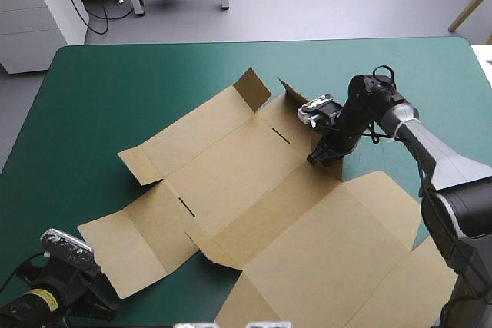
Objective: Fold the box
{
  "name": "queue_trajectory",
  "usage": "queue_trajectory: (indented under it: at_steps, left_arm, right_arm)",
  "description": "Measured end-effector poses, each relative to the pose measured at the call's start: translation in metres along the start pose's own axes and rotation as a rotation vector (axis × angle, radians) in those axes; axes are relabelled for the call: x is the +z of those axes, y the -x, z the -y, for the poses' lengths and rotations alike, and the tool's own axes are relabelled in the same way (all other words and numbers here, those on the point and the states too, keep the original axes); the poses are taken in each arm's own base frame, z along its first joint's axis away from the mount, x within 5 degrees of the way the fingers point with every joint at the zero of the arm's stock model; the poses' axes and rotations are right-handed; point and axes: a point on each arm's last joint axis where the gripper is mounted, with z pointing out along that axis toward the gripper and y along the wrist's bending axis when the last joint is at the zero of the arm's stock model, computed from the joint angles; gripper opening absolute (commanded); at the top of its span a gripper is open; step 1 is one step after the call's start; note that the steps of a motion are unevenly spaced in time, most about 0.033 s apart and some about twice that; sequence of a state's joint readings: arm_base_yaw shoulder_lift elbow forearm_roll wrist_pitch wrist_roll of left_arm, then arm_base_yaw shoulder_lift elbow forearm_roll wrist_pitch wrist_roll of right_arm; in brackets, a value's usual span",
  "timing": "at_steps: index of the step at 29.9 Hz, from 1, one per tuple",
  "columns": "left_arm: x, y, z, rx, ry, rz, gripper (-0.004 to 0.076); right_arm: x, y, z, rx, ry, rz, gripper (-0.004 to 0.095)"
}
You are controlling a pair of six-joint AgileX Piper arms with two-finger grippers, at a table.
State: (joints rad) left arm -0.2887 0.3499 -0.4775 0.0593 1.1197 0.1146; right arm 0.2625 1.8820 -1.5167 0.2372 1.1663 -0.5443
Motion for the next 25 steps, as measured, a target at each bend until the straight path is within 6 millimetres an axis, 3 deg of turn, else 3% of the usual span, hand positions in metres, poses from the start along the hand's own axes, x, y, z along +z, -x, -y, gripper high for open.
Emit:
queue_trajectory:
  at_steps: [11,17,20,25]
  left_arm:
    - [-0.001,0.002,0.0,0.0,0.002,0.014,-0.001]
    - [-0.019,0.014,-0.003,-0.004,0.012,0.084,-0.001]
    - [-0.026,0.018,-0.004,-0.006,0.016,0.112,-0.001]
    - [-0.03,0.021,-0.005,-0.007,0.018,0.129,-0.001]
  right_arm:
    - [0.0,0.0,0.0,0.0,0.001,-0.002,-0.0014]
    - [-0.002,0.004,-0.001,-0.062,-0.048,-0.007,-0.0014]
    - [-0.003,0.014,-0.001,-0.144,-0.119,-0.004,-0.0014]
    - [0.001,0.048,-0.01,-0.342,-0.188,0.053,-0.0014]
